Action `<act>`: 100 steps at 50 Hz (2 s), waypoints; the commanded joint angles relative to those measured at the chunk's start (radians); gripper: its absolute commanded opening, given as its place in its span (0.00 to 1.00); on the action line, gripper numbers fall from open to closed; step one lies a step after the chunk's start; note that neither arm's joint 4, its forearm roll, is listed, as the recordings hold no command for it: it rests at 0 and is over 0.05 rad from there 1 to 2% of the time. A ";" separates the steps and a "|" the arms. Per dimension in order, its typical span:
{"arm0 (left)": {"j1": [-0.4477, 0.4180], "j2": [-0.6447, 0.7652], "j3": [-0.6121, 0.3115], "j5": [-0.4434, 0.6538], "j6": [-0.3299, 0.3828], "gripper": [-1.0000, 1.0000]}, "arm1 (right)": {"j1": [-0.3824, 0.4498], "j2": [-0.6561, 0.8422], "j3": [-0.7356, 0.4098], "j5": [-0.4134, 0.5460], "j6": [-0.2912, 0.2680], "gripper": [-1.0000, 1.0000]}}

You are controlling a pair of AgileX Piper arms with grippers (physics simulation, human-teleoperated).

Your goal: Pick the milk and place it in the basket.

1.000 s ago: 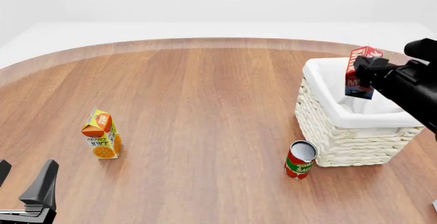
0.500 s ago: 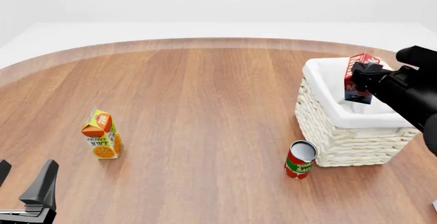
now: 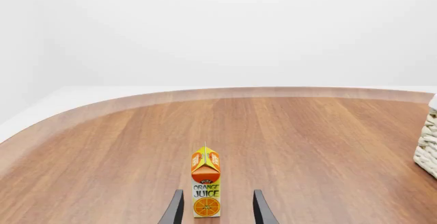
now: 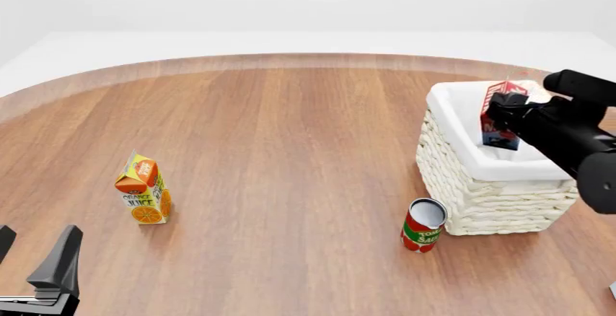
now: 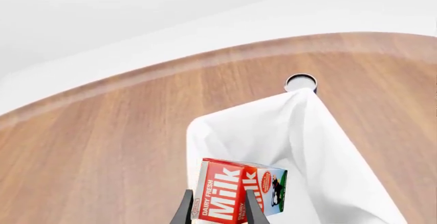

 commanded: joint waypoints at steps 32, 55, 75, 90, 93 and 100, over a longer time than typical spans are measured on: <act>0.000 0.000 0.000 0.000 0.000 1.00 | -0.029 0.094 -0.017 -0.068 0.026 0.00; 0.000 0.000 0.000 0.000 0.000 1.00 | -0.036 0.173 -0.031 -0.105 0.031 0.00; 0.000 0.000 0.000 0.000 0.000 1.00 | -0.049 0.217 -0.048 -0.119 0.018 0.00; 0.000 0.000 0.000 0.000 0.000 1.00 | -0.066 0.246 -0.056 -0.129 0.022 0.00; 0.000 0.000 0.000 0.000 0.000 1.00 | -0.068 0.244 -0.055 -0.129 0.028 0.00; 0.000 0.000 0.000 0.000 0.000 1.00 | -0.084 0.237 -0.051 -0.129 0.028 1.00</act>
